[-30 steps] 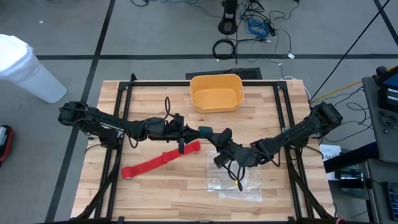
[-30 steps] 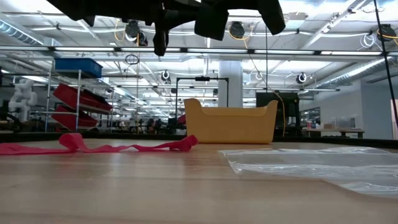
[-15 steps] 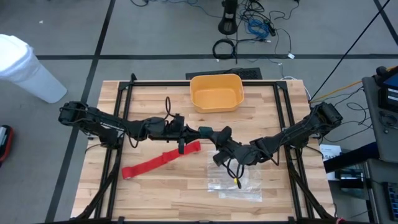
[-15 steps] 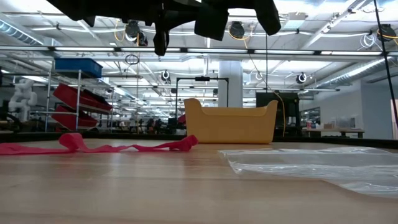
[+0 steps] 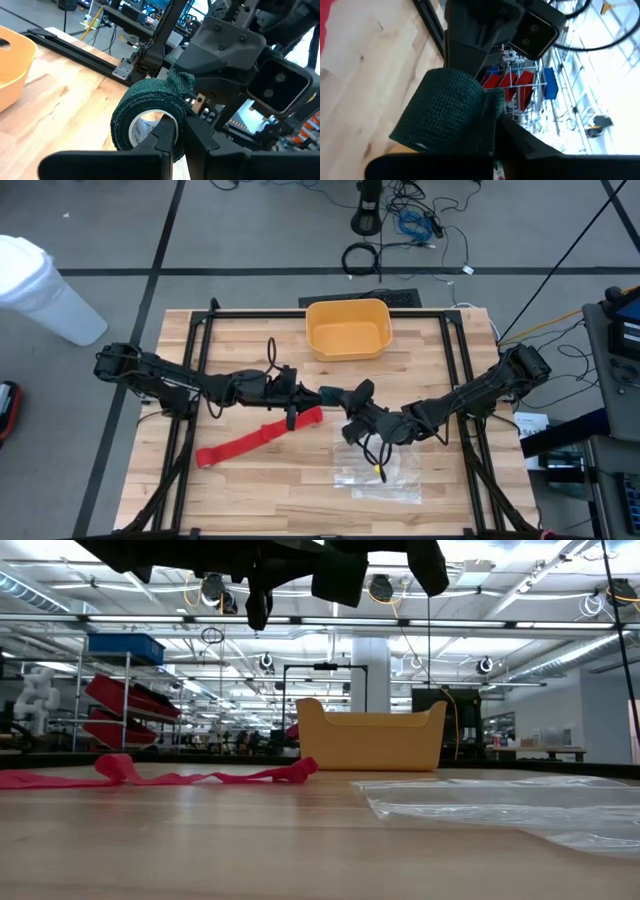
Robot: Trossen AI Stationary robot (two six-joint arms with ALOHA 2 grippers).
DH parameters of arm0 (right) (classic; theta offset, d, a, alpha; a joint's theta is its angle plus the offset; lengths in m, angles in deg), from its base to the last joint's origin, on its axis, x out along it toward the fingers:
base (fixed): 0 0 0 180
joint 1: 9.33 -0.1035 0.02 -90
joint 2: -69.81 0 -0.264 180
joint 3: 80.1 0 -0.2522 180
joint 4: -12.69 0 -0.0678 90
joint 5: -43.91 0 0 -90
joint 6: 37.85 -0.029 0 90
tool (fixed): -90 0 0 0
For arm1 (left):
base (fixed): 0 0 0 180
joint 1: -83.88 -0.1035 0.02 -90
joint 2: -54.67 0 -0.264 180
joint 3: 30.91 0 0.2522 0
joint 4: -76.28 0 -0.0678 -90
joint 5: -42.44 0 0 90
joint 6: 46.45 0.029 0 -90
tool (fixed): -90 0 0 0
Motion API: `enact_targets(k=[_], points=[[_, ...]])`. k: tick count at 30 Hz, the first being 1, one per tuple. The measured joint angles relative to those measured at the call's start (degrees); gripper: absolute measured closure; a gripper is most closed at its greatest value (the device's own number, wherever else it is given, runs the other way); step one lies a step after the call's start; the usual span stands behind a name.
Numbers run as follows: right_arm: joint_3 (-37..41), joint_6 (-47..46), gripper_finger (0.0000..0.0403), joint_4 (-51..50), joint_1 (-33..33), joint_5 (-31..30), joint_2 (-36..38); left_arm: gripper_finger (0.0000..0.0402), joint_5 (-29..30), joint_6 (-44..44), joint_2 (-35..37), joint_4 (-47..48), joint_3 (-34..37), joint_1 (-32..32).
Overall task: Roll bandage
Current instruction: Roll the green bandage
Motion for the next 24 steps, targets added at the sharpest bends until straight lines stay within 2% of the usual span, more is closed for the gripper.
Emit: enact_targets(k=[7,10,13,18,24], points=[[0.0,-13.1,0.0402,-2.9,-0.8,0.1,0.0,0.0371,1.8,4.0,0.0,0.9,0.0,-0.8],[0.0,-23.3,0.0402,-7.8,-1.1,1.5,0.2,0.0371,4.1,8.1,0.0,1.5,0.0,-0.9],[-0.1,-35.4,0.0403,-12.1,-1.1,5.7,1.1,0.0371,5.0,15.5,-0.1,1.4,0.1,-0.8],[-0.2,-52.6,0.0403,-16.4,1.5,15.5,2.1,0.0371,6.0,27.1,-0.2,0.7,0.2,-0.2],[-0.2,-73.4,0.0403,-17.4,7.5,37.8,2.3,0.0371,6.3,45.5,-0.2,0.9,0.3,2.5]])
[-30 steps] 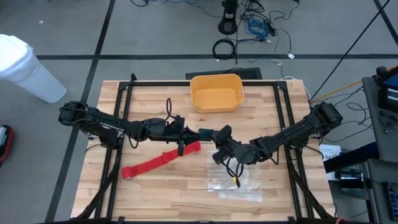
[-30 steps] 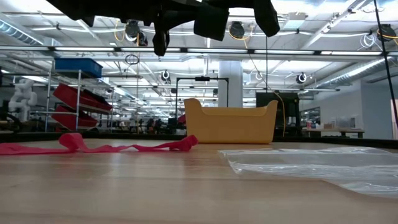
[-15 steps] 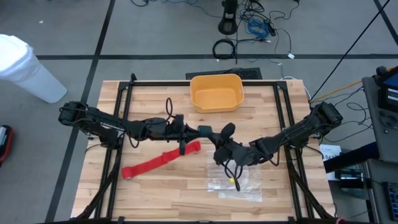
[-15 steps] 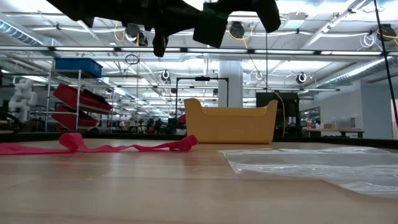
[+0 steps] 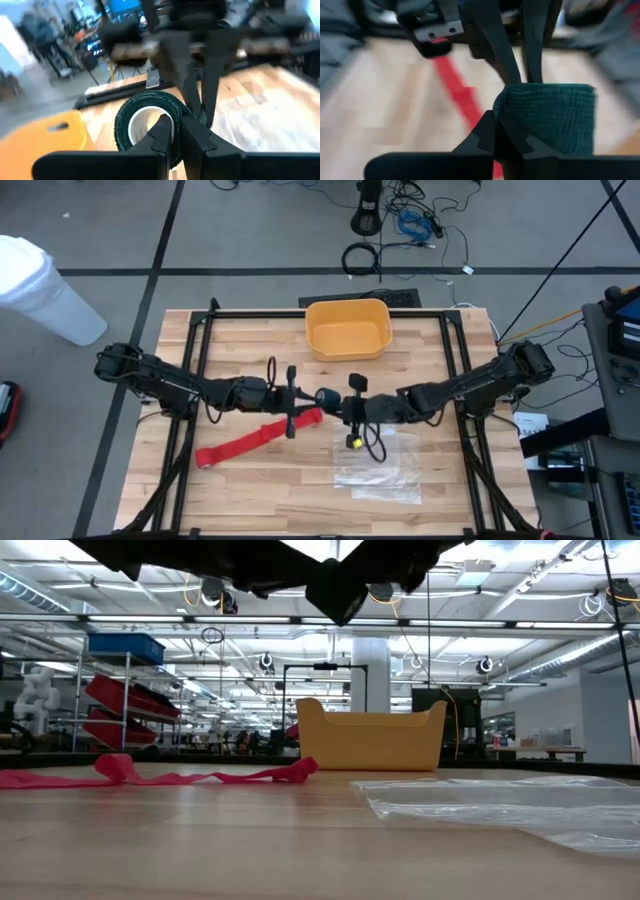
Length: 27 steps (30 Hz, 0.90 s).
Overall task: Roll bandage
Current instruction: Roll the green bandage
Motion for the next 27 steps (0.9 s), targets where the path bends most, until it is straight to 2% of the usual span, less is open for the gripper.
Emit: enact_targets(k=[3,6,8,16,20,23,27], points=[[0.0,-5.9,0.0403,-0.3,2.2,9.2,-0.1,0.0371,0.3,3.9,0.0,-0.6,0.0,1.3],[0.4,-7.3,0.0403,-2.3,3.5,17.8,-0.7,0.0372,3.9,5.2,0.5,-3.8,-0.5,1.9],[0.4,-7.2,0.0402,-1.3,3.8,19.9,-0.5,0.0372,6.5,4.8,0.4,-3.2,-0.5,2.0],[0.2,-5.1,0.0403,-4.6,4.2,14.4,-0.2,0.0371,6.6,1.7,0.2,1.0,-0.3,2.1],[1.4,-3.3,0.0402,-7.1,4.2,6.9,-1.9,0.0371,6.5,0.5,0.2,2.6,-0.3,2.1],[5.2,-2.7,0.0384,-3.9,4.3,3.6,-4.5,0.0371,6.4,-1.5,0.2,5.6,-0.3,2.0],[7.8,-4.2,0.0339,-0.8,5.2,1.5,-5.3,0.0371,6.4,-2.3,0.2,9.5,-0.3,1.1]])
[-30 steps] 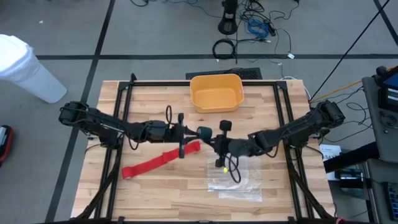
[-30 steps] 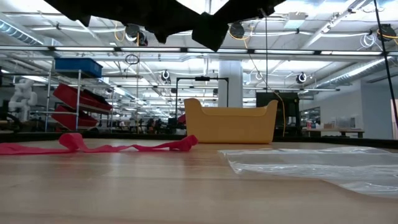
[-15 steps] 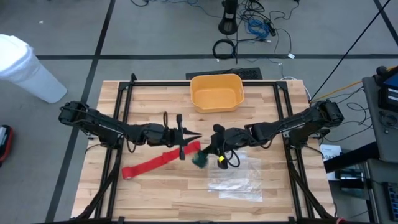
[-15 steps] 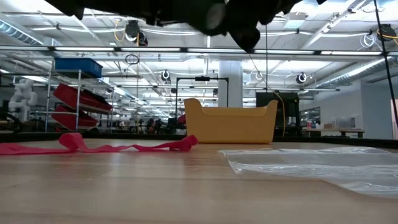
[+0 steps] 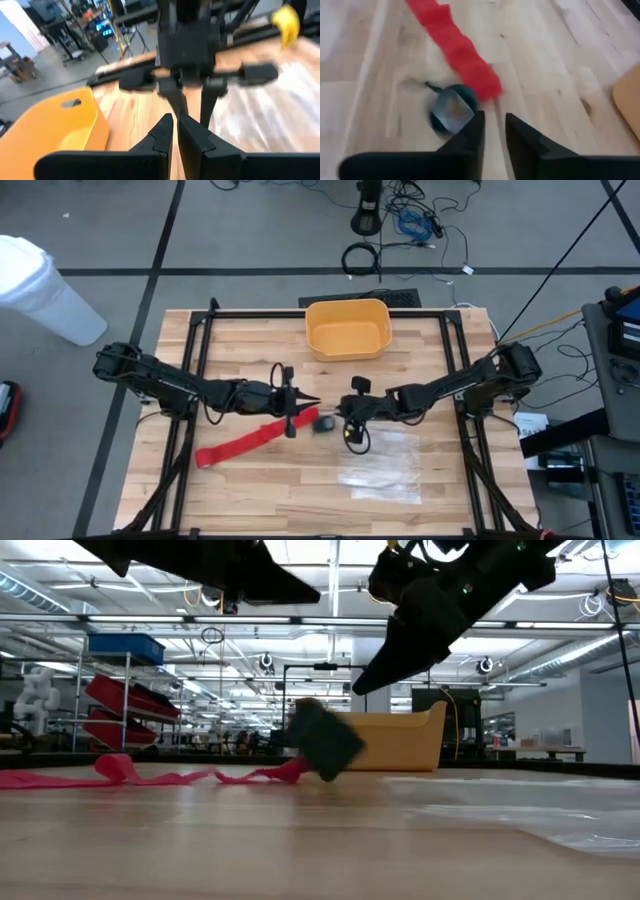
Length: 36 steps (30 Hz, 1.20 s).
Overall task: Roll bandage
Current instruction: Roll the green bandage
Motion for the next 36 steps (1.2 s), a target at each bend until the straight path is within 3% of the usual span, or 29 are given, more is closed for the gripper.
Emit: enact_targets(k=[7,12,15,20,26,29,32,36], points=[[0.8,0.1,0.0292,-0.1,0.4,-0.2,0.2,0.0371,0.0,-3.1,-1.5,4.7,0.0,-2.4],[0.8,2.1,0.0293,0.8,-2.2,1.6,0.1,0.0371,-0.2,-7.0,-4.4,13.4,0.0,-3.0],[0.8,3.6,0.0298,5.0,-3.6,5.9,-1.7,0.0371,-0.5,-7.6,-6.3,13.6,0.1,-2.5],[0.8,0.6,0.0300,6.3,-4.1,5.3,-4.8,0.0371,-0.8,-8.3,-6.3,15.6,0.1,0.0],[0.8,-6.6,0.0300,1.6,-4.2,-5.0,-5.0,0.0371,-0.1,-18.0,-2.8,22.5,0.0,5.8],[0.8,-7.3,0.0300,1.7,-4.6,-7.3,-5.0,0.0371,2.6,-19.3,-3.5,22.8,0.0,10.2],[0.8,-7.9,0.0300,1.8,-5.0,-7.8,-5.0,0.0371,6.1,-17.3,-5.3,20.8,0.0,14.0],[0.8,-8.8,0.0300,2.1,-4.9,-7.8,-5.0,0.0369,8.7,-8.1,-8.5,14.1,0.0,17.4]])
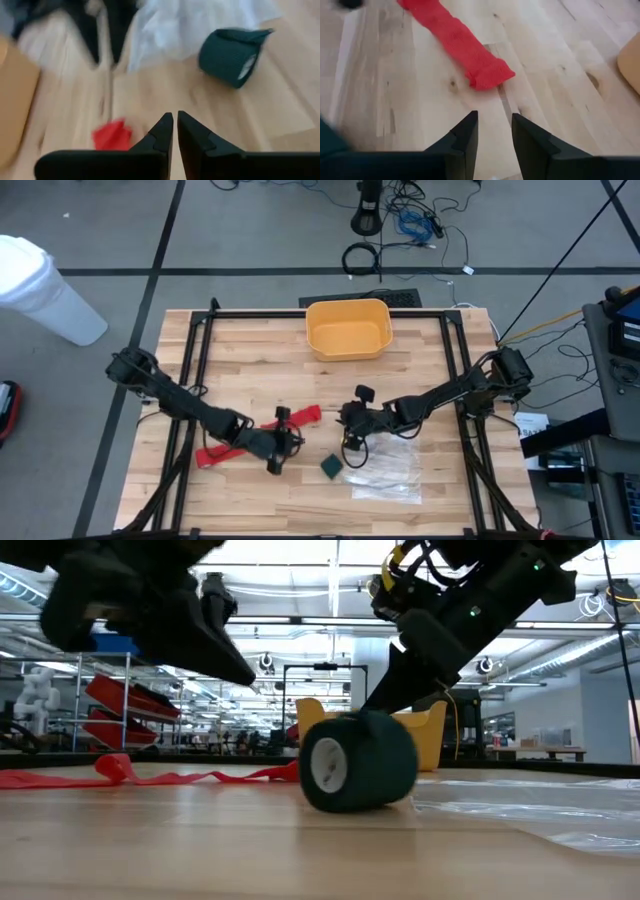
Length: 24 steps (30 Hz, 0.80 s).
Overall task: Roll bandage
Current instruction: Roll the green bandage
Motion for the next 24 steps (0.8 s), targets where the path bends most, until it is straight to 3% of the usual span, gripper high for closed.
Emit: enact_targets(k=[5,12,18,24], points=[[0.0,2.9,0.0300,1.5,-0.6,6.9,0.0,0.0344,-1.1,4.1,-6.1,-9.2,0.0,0.4],[-0.1,7.6,0.0300,0.1,-3.4,26.4,0.6,0.0278,-11.0,3.7,-8.3,-14.7,0.0,-4.0],[0.0,-0.1,0.0300,-5.5,-6.2,27.4,0.5,0.0235,-12.8,3.5,-8.3,-15.1,0.0,-4.6],[-0.1,-7.6,0.0277,1.3,-9.1,28.0,-1.3,0.0230,-12.9,0.6,-8.3,-14.4,0.0,-4.6]])
